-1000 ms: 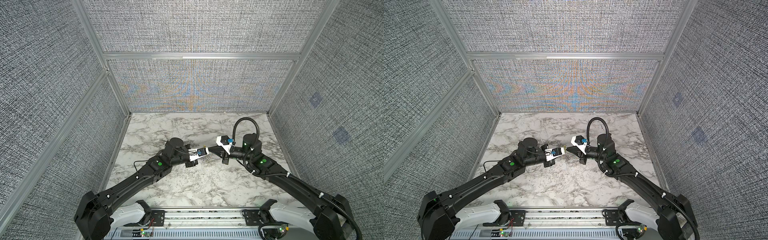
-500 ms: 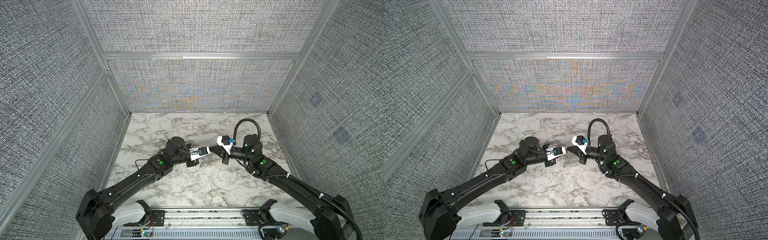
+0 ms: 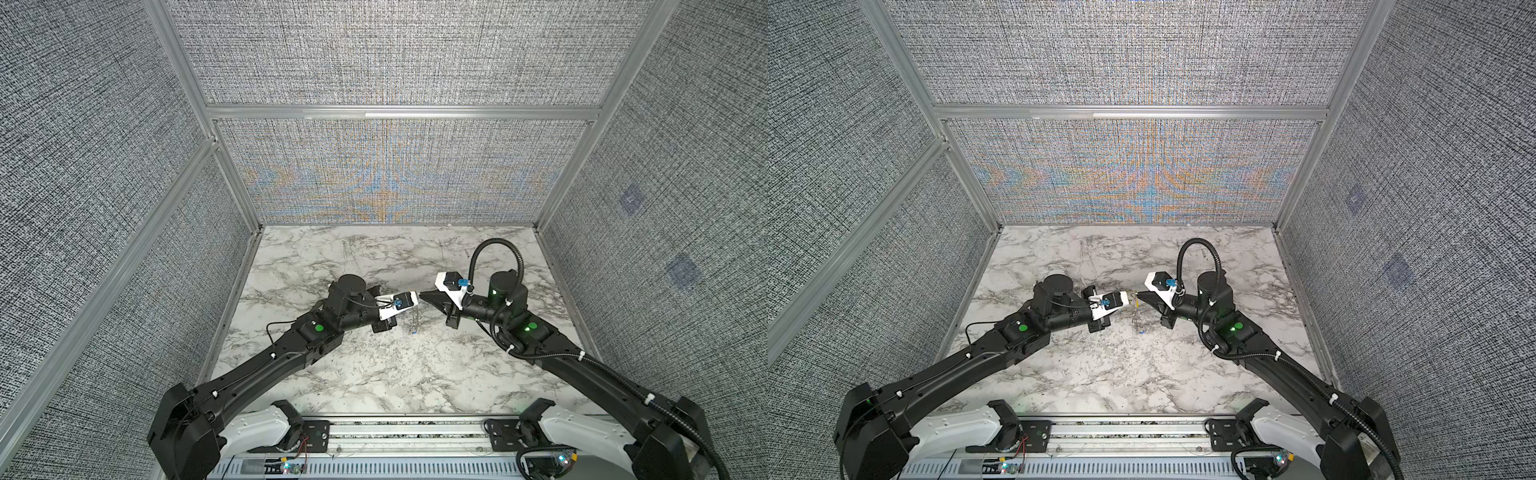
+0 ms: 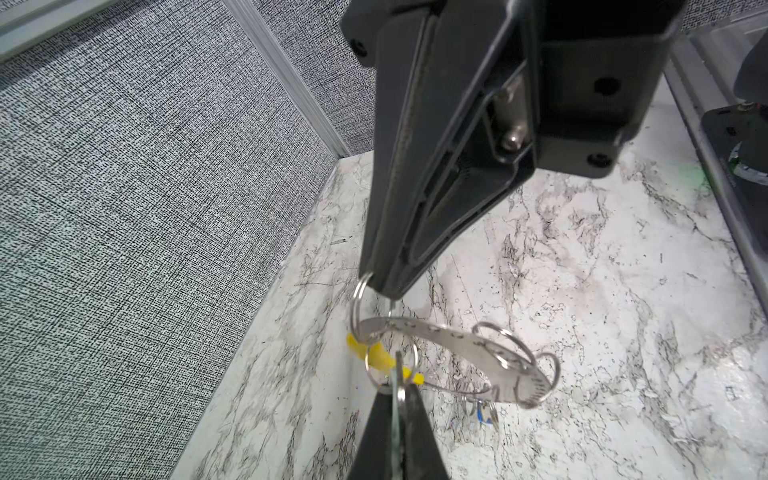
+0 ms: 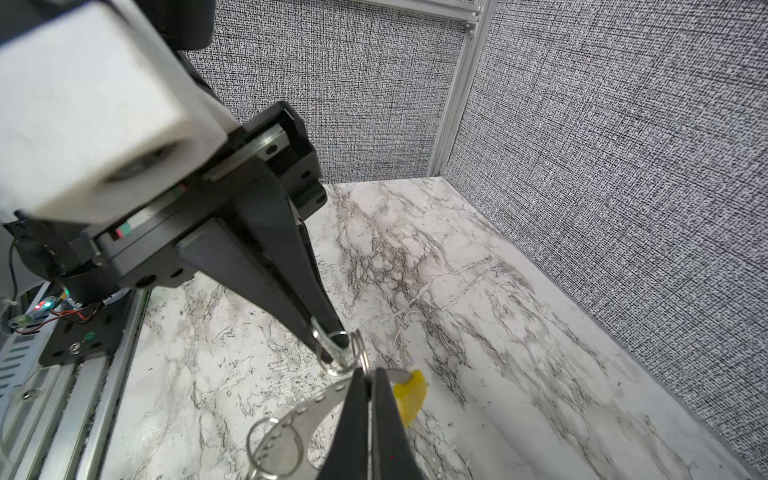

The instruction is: Remove the keys from the keyring

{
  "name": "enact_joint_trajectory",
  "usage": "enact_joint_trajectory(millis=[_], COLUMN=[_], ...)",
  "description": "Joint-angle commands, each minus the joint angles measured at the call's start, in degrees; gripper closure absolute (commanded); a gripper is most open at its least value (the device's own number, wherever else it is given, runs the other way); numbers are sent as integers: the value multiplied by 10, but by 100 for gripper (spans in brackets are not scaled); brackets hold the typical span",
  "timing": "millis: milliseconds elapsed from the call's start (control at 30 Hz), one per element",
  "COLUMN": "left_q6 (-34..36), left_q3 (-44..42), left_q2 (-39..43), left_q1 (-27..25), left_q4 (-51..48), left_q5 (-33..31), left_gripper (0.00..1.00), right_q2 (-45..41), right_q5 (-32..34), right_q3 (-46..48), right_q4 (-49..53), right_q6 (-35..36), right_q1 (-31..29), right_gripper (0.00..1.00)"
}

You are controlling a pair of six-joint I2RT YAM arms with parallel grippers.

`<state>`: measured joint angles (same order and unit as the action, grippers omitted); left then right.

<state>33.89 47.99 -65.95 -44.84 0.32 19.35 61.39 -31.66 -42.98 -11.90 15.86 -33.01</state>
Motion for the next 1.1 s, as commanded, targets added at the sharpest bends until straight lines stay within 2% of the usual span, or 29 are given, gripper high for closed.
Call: enact_joint_trajectory(millis=[0,300,1067], left_q6=[1,16,34], left_q3=[3,25,60], left_q2=[3,-5,-28], left_q1=[1,3,5], left_q4=[-28,-48,-60], left_q5=[-14,-30,-24], left_gripper=[100,100,100], right_q2=[-7,-2,8], right_q5=[48,16,17], right_q3=[-3,-7,-22], right_q4=[-8,18,40], right_q6=[9,12,19], right_q1=[1,1,-24], right_gripper=[100,100,100])
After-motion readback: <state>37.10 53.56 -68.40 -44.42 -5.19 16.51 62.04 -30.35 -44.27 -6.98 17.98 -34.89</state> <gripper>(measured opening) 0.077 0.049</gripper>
